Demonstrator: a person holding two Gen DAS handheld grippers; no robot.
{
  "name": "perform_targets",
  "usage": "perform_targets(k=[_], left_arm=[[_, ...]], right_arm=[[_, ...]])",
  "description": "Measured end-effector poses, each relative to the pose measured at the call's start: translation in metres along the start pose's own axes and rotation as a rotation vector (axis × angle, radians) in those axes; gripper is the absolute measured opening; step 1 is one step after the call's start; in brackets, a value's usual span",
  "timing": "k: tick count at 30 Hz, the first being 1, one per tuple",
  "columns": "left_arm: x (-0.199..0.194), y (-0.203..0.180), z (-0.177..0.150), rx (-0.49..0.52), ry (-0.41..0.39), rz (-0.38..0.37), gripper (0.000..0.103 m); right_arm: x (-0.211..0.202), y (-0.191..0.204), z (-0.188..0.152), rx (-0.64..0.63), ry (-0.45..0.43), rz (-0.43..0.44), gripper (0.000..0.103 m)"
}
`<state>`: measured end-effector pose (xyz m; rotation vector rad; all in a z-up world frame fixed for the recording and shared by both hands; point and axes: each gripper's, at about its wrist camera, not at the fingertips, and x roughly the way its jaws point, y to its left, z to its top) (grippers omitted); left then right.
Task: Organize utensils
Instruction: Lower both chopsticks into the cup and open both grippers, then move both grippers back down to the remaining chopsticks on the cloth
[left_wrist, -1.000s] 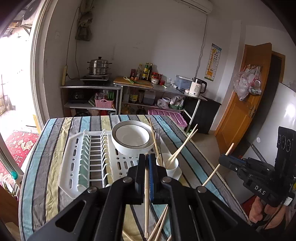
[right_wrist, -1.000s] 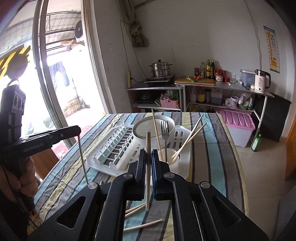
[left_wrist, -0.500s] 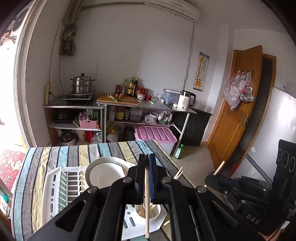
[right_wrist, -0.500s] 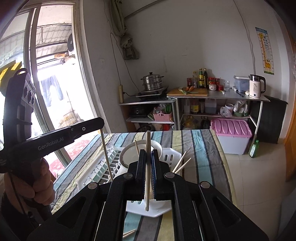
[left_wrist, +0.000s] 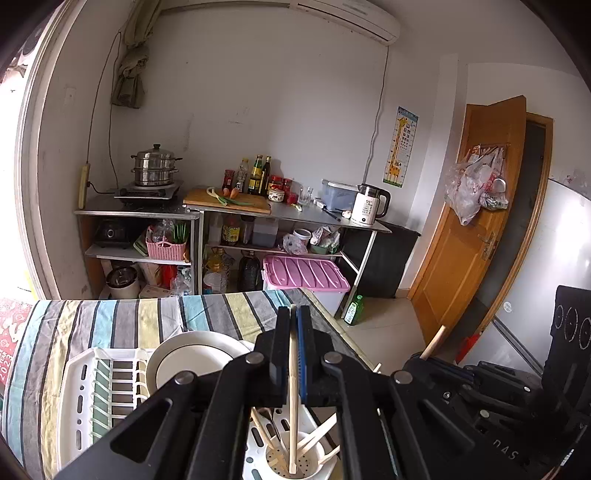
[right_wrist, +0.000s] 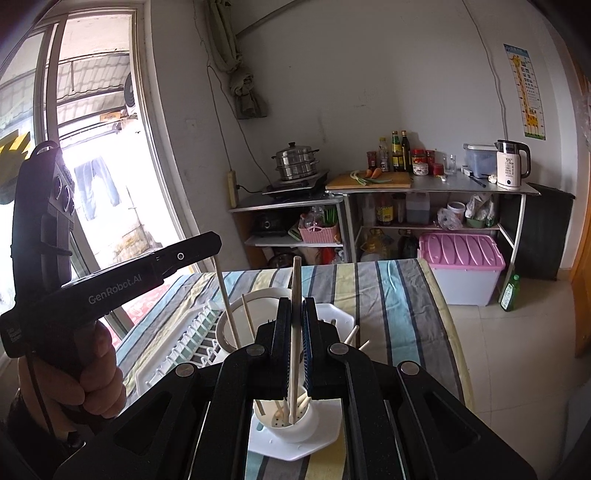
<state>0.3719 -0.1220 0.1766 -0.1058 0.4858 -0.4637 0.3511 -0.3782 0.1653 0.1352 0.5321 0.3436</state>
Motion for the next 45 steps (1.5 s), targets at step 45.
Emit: perform_targets(k=[45], left_arm=[[-0.064,0.037,-0.092,-0.059,0.095,0.072,0.031]], right_arm=[[-0.038,0.014,-0.074,0.031,0.096,0.025,0.019]])
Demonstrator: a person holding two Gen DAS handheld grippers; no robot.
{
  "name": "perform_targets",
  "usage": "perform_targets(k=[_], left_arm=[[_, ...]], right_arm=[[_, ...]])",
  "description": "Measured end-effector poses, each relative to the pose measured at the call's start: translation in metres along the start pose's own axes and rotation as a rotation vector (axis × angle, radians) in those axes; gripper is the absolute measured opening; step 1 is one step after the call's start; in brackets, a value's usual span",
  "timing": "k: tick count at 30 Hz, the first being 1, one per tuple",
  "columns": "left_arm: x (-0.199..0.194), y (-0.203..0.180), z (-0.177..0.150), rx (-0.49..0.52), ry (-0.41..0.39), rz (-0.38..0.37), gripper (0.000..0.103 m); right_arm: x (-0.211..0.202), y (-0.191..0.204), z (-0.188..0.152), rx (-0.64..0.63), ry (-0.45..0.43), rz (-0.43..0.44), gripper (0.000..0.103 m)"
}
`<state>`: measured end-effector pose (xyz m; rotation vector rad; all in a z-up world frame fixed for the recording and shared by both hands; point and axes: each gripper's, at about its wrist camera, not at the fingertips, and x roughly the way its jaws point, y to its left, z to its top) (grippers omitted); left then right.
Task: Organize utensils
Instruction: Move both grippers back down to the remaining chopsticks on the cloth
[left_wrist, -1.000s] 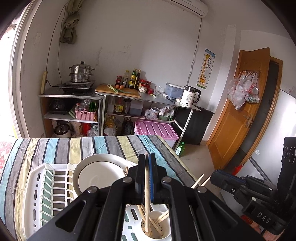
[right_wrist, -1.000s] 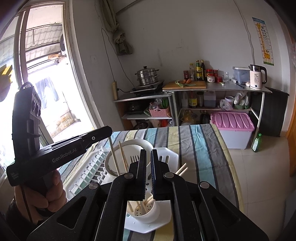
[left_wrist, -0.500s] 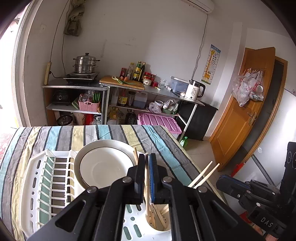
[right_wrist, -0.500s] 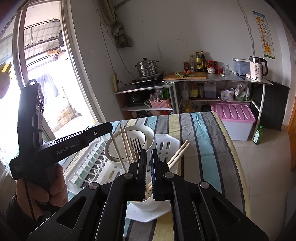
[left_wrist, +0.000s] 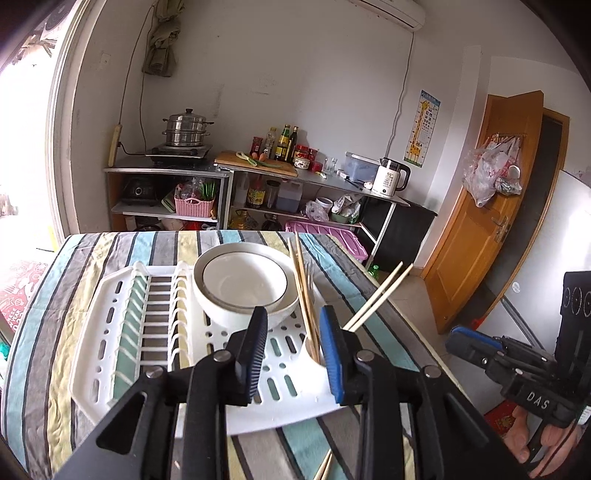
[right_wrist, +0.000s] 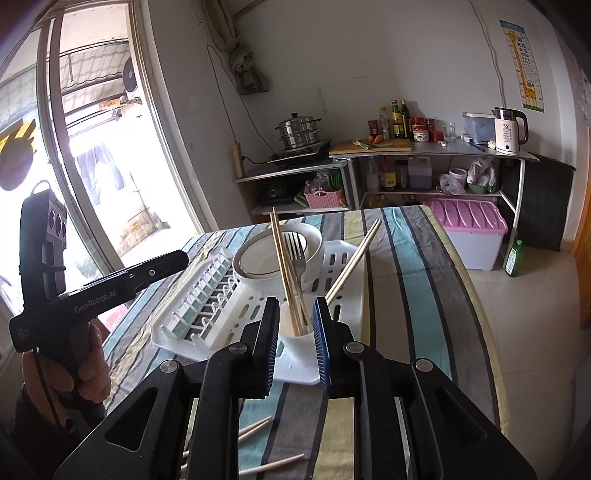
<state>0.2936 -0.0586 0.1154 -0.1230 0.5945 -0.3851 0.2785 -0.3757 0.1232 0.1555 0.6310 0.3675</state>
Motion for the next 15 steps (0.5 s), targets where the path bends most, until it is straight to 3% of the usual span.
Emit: perform_targets(k=[10,15], left_arm=[[-0.063,0.017,-0.074,-0.023,0.022,0.045,0.031],[-0.076,0.021,-0.104,-0.034,0.051,0.06,0.031]], right_arm=[[-0.034,0.021,-0.066,0.004,0.036,0.031,0.019],[-0.041,0.027,-0.092,0.017,0.067,0.042,0.019]])
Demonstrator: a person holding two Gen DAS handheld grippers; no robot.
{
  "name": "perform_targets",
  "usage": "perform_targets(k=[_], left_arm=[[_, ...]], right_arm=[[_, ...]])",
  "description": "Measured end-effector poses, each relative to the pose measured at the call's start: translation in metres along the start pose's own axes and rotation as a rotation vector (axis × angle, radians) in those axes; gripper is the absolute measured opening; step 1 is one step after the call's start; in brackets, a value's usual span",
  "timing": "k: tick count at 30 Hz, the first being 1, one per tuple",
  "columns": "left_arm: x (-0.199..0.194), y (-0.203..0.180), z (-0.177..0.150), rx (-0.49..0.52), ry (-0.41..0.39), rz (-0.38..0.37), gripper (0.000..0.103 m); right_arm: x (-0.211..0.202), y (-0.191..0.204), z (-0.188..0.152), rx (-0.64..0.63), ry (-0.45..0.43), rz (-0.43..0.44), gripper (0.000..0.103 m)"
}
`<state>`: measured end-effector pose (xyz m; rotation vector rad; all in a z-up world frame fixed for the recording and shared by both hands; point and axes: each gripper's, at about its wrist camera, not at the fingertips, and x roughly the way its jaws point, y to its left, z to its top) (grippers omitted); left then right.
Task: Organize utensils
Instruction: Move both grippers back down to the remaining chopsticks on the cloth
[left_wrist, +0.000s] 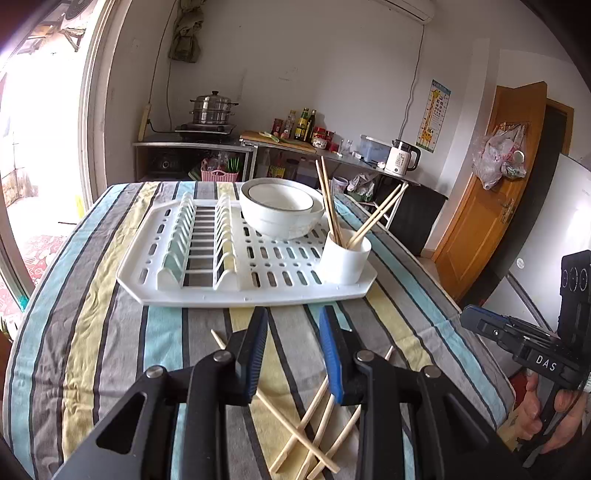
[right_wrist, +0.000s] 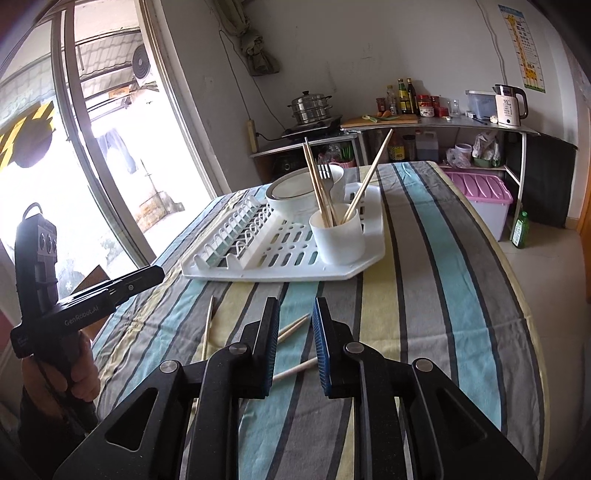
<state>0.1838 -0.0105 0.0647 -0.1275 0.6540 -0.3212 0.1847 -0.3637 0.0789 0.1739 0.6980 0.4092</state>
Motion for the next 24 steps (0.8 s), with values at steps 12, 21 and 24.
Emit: perform_targets(k=[12,21,24], left_arm=[[0.0,0.02,-0.038,-0.07,0.068,0.031,0.031],[0.036,0.034,-0.039,-0.117,0.175,0.091,0.031],[0.053,0.04,-0.038,-0.137,0.223,0.12,0.031]], right_arm=[[0.013,-0.008,-0.035,0.071,0.095,-0.001,0.019],[0.052,-0.02,-0.043,0.13,0.209,-0.051,0.022],[0.065,-0.025,-0.043,0.16,0.245,-0.081,0.023]])
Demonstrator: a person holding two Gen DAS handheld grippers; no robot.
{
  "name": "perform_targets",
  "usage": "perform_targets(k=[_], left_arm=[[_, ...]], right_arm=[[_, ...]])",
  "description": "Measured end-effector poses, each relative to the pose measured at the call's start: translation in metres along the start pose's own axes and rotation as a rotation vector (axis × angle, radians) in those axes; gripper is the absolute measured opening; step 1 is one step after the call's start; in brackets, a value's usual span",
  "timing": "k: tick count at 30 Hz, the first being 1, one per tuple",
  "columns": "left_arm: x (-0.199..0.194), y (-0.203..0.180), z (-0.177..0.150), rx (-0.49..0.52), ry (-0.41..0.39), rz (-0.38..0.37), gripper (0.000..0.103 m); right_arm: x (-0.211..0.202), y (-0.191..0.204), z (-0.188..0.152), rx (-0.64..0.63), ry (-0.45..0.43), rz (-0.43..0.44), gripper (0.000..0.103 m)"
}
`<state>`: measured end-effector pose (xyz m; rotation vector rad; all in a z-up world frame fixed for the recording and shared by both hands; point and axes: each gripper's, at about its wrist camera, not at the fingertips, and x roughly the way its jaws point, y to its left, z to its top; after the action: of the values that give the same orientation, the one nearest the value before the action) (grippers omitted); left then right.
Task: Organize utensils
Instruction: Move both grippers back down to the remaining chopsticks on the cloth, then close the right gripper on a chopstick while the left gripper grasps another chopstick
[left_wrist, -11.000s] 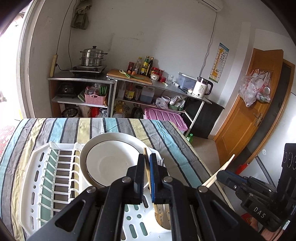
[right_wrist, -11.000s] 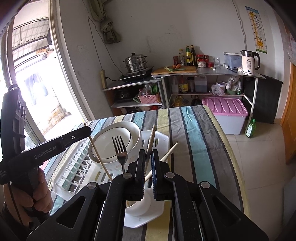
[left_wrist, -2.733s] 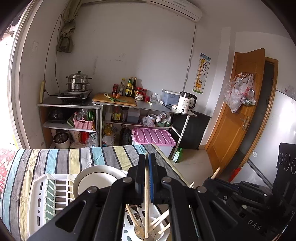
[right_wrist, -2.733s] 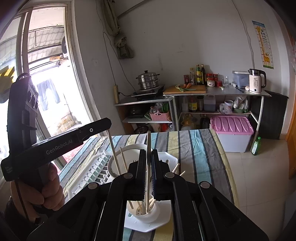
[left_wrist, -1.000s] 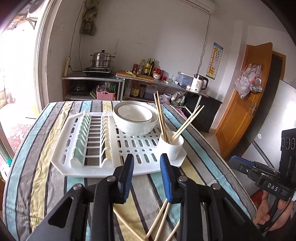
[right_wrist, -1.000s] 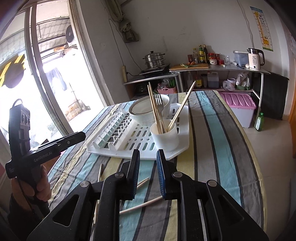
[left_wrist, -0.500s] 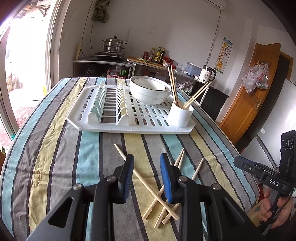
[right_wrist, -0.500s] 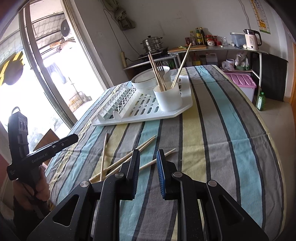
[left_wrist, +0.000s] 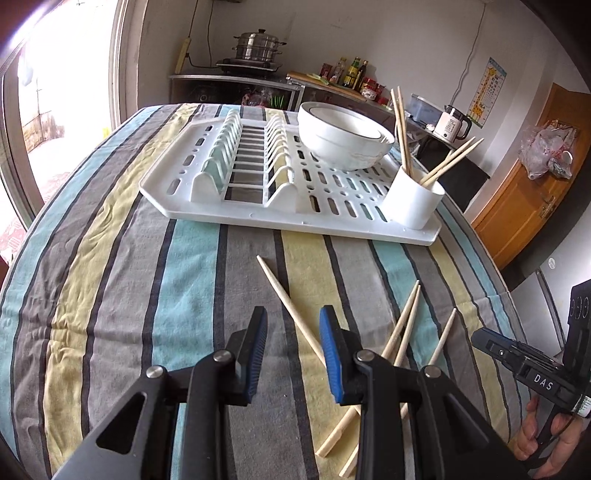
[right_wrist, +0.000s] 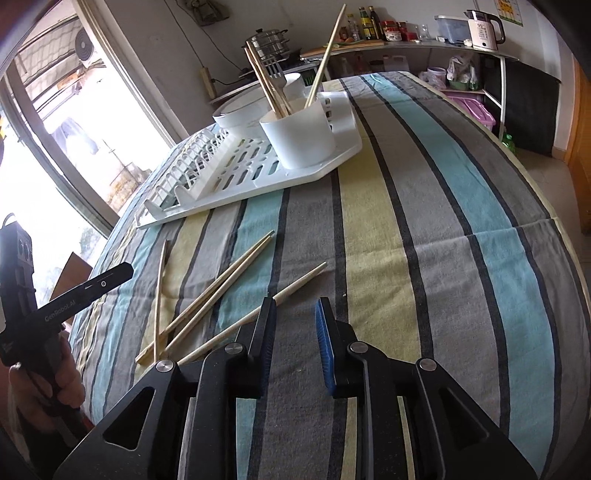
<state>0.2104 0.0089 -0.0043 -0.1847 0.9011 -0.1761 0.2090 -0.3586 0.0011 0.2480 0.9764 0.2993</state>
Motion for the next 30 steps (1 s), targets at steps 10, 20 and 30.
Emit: perform_targets(k=[10,20,30], left_arm=[[0.038,0.002,0.02,-0.047,0.097,0.081,0.031],[0.059,-0.012,0.033,0.011,0.125,0.202,0.028],[0.065,-0.018,0.037,0.106,0.123,0.22,0.005]], right_arm=[[0.029,0.003,0.019,0.027,0.063,-0.079,0.023],[0.041,0.027,0.027,-0.057,0.073,-0.227,0.022],[0.046,0.029,0.032,-0.096,0.081,-0.199,0.004]])
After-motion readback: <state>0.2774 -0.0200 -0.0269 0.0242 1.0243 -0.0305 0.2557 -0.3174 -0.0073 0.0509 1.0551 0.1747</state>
